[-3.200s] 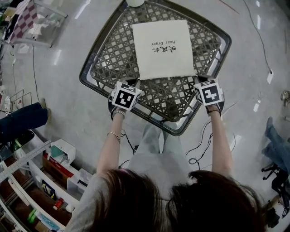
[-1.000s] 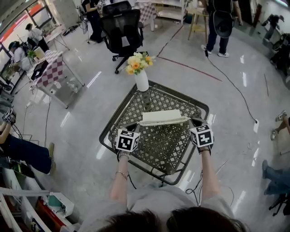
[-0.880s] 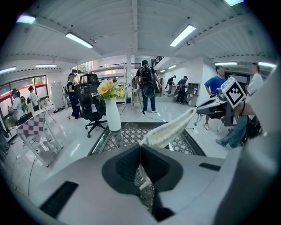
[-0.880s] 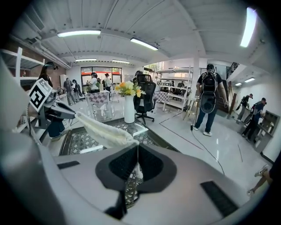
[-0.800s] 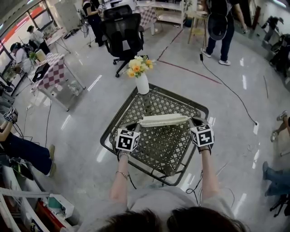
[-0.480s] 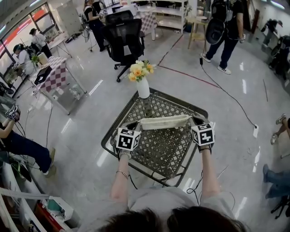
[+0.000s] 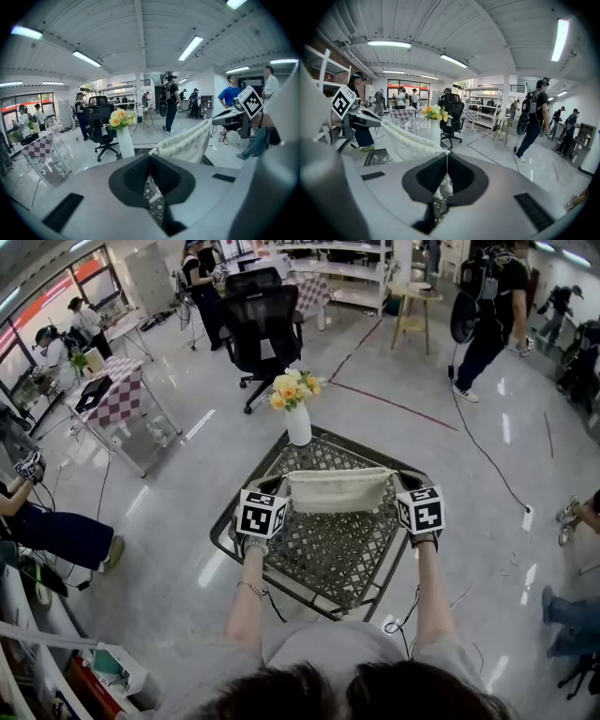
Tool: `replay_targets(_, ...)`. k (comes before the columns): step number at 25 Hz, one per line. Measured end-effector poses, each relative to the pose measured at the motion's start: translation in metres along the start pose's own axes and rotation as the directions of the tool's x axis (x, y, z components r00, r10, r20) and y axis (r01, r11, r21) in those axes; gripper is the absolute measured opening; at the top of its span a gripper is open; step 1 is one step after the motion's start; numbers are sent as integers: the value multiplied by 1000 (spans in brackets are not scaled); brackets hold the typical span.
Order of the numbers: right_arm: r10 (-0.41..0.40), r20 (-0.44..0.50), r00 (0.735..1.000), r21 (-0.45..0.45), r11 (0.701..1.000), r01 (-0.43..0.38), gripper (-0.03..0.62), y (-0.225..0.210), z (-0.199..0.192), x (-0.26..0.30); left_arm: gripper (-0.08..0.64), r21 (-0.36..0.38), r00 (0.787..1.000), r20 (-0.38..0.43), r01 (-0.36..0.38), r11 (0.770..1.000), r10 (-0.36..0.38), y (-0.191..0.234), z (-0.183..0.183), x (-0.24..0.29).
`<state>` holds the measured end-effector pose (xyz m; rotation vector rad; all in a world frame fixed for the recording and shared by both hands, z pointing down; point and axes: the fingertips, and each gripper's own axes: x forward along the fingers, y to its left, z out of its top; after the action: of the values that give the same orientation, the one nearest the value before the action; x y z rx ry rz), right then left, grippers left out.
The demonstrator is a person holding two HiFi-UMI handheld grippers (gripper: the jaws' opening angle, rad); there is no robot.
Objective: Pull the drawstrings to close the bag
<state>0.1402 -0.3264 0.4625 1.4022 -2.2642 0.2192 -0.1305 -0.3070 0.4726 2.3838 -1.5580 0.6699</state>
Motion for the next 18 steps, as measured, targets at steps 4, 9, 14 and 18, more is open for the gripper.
replay_targets(4,-6,36,999,9,1000,5,25,2,11,-5,28,-1,999,32,-14,1000,14,4,10,-6)
replay_targets(9,-17,72,997,14,1000,16,25,4,21,-11,28,-7,998,65,-26,1000,27,8,21,-13)
replay_targets(14,-24,100,995,4,1000,24,25,8,30,-15,28,5,994,95,-47,999,46,13,29,-22)
replay_targets(18,-60,132,989,12,998,59,25,1,41,-18,28,20,990,122,-80,997,77,15,40,-25)
